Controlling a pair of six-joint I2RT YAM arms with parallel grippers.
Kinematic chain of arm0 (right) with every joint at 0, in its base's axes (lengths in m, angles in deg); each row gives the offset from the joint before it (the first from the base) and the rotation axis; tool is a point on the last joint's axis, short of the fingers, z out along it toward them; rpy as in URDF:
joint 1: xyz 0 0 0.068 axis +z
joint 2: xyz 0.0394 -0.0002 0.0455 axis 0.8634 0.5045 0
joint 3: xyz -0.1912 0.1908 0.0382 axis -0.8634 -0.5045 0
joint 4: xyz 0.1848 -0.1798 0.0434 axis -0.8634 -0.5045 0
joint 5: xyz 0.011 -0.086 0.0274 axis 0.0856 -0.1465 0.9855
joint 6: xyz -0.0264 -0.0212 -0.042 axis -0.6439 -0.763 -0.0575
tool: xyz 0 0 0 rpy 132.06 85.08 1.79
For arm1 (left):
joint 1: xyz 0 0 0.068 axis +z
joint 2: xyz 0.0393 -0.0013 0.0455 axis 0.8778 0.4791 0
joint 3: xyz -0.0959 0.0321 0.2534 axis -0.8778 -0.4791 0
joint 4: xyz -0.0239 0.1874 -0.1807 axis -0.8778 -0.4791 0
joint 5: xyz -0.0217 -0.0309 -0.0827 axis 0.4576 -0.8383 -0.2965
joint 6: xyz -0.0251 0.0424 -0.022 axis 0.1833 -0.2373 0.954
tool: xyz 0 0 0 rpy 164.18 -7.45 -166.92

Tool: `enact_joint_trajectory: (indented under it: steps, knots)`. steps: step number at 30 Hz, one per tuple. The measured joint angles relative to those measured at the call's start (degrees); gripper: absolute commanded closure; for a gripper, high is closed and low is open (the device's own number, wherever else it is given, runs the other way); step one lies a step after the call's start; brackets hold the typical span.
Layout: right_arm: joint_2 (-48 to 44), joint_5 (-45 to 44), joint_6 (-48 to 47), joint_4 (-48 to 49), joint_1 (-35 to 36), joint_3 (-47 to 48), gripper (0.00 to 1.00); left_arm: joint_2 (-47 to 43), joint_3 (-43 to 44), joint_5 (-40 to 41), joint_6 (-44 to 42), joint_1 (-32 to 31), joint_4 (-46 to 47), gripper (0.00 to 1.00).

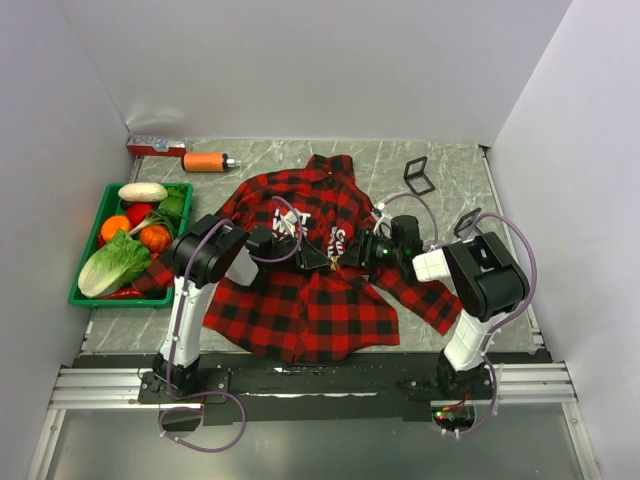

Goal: Pin the brooch onto the clothing
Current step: Cross the clothing with brooches at the center of the board.

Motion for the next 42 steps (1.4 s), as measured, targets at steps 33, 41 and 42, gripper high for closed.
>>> enact_joint_trajectory:
  steps: [33,41,42]
  knots:
    - [2.8,1.8,0.6,5.8,-0.4,-0.9,0.57,1.3,1.0,-2.9,1.9,0.9,1.5,0.99]
    - [3.5,2.6,1.3,6.5,-0.5,-0.6,0.58,1.3,1.5,-3.4,1.0,0.9,0.8,0.99]
    - [3.5,2.6,1.4,6.5,-0.5,-0.6,0.58,1.3,1.5,-3.4,1.0,0.9,0.7,0.99]
